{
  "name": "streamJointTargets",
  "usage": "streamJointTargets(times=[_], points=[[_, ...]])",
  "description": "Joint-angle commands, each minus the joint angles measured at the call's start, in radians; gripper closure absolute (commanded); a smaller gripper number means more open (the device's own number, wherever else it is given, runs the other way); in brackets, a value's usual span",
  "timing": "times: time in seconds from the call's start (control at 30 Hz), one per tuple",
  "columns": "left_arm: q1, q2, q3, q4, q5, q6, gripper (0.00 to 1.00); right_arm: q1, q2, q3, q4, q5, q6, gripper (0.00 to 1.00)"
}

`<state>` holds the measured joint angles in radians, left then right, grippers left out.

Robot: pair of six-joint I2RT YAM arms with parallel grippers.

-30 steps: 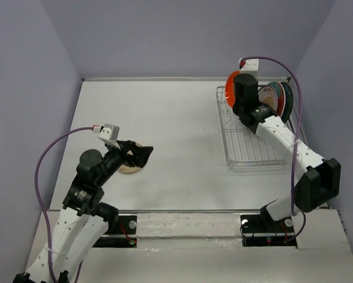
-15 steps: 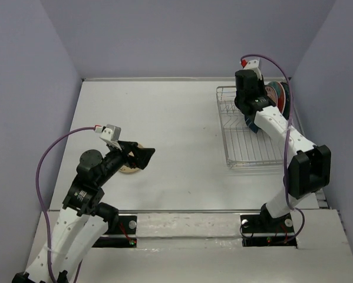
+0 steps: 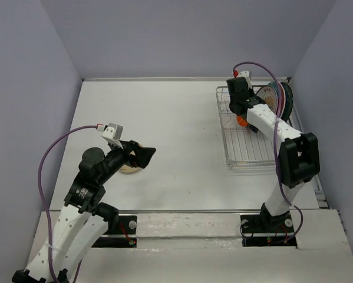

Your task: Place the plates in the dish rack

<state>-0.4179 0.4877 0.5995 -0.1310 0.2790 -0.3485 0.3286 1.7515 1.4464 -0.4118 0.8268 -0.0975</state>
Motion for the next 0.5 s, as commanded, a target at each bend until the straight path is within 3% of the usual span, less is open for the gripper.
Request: streamJointTargets(times=[0.0, 0.1, 0.13, 0.27, 0.37, 0.4, 0.47], points=[[0.005, 0.011, -0.004, 0.042, -0.001, 0.011, 0.01, 0.001, 0.005, 0.014, -0.005, -0.035, 0.062, 0.8], [0.007, 0.012, -0.004, 0.042, -0.011, 0.009, 0.01, 0.001, -0.026, 0.019, -0.007, -0.084, 0.073, 0.34], [0.005, 0.011, -0.004, 0.044, -0.012, 0.011, 0.01, 0.001, -0.039, 0.023, -0.005, -0.104, 0.073, 0.29], [0.011, 0.011, -0.004, 0.047, -0.015, 0.011, 0.01, 0.001, -0.115, 0.054, -0.033, -0.23, 0.128, 0.26], [0.024, 0.006, -0.001, 0.048, -0.021, 0.011, 0.01, 0.03, -0.202, 0.025, -0.021, -0.447, 0.201, 0.26], [0.04, -0.003, -0.001, 0.05, -0.027, 0.009, 0.01, 0.049, -0.242, 0.002, 0.035, -0.591, 0.222, 0.27], [0.066, -0.018, 0.0, 0.05, -0.037, 0.013, 0.01, 0.104, -0.259, -0.087, 0.111, -0.713, 0.299, 0.26]])
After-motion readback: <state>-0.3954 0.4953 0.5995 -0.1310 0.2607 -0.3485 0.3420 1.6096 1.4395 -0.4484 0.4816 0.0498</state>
